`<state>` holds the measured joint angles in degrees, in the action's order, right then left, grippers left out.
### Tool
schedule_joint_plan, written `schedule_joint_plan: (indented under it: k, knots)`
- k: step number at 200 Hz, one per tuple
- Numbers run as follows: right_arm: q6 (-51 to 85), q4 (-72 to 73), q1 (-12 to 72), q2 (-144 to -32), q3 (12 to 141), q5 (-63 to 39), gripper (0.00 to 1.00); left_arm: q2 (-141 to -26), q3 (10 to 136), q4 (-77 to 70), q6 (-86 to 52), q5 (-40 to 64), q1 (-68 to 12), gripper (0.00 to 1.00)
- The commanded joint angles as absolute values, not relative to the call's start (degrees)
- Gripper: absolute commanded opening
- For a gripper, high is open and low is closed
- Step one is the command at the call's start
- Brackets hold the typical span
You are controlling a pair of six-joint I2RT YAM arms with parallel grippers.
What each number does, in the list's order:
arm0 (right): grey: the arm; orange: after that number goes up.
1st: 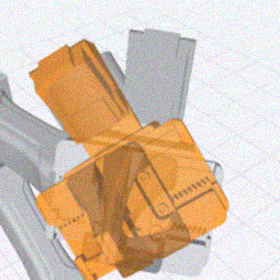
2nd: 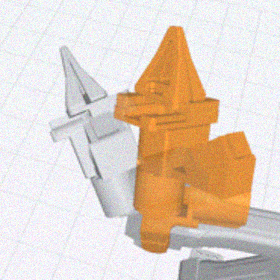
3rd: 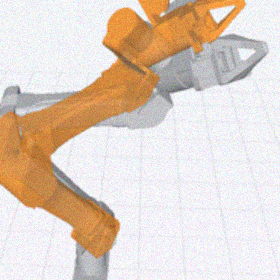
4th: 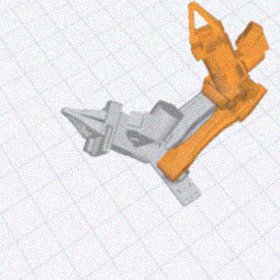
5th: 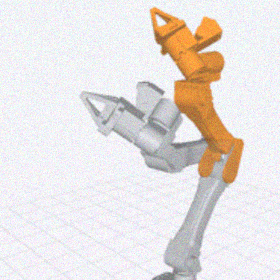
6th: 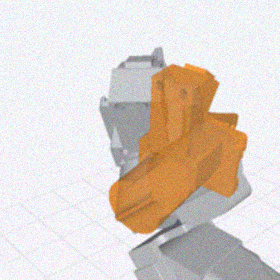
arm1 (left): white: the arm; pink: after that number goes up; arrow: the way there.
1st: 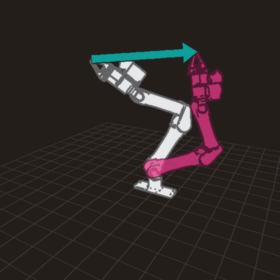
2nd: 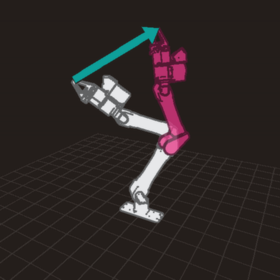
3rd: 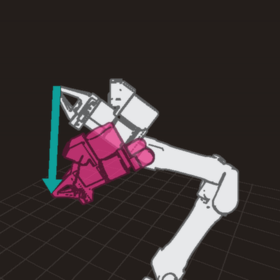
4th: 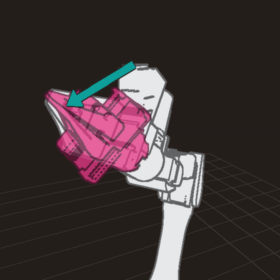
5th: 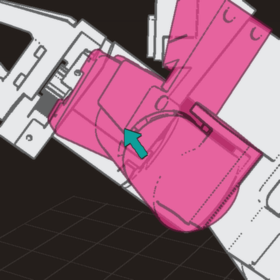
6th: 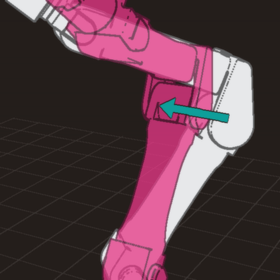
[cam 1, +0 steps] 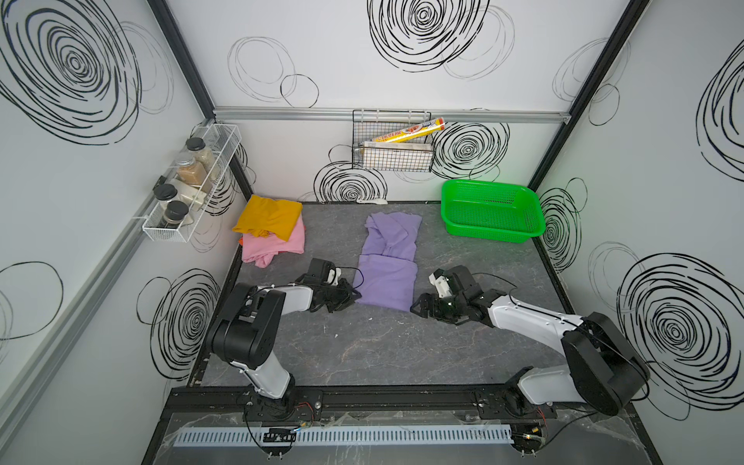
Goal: Fold and stack t-shirts
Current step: Fold the T-shirt.
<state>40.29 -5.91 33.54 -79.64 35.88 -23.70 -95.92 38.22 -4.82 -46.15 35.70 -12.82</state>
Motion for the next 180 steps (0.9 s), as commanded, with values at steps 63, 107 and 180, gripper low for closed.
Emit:
schedule_joint_plan:
  k: [63,107,180]
  knots:
    - [46.49,8.76,33.40,-88.49,34.88,-27.06,0.82,-94.31,38.67,-2.74,-45.18,37.08,-13.62,0.00]
    - [48.91,16.78,33.42,-93.61,35.36,-27.65,0.74,-92.65,39.59,-0.94,-45.44,37.52,-13.97,0.00]
    - [51.31,20.54,33.75,-97.00,35.15,-29.64,0.00,-92.15,41.51,0.52,-45.70,37.81,-14.15,0.00]
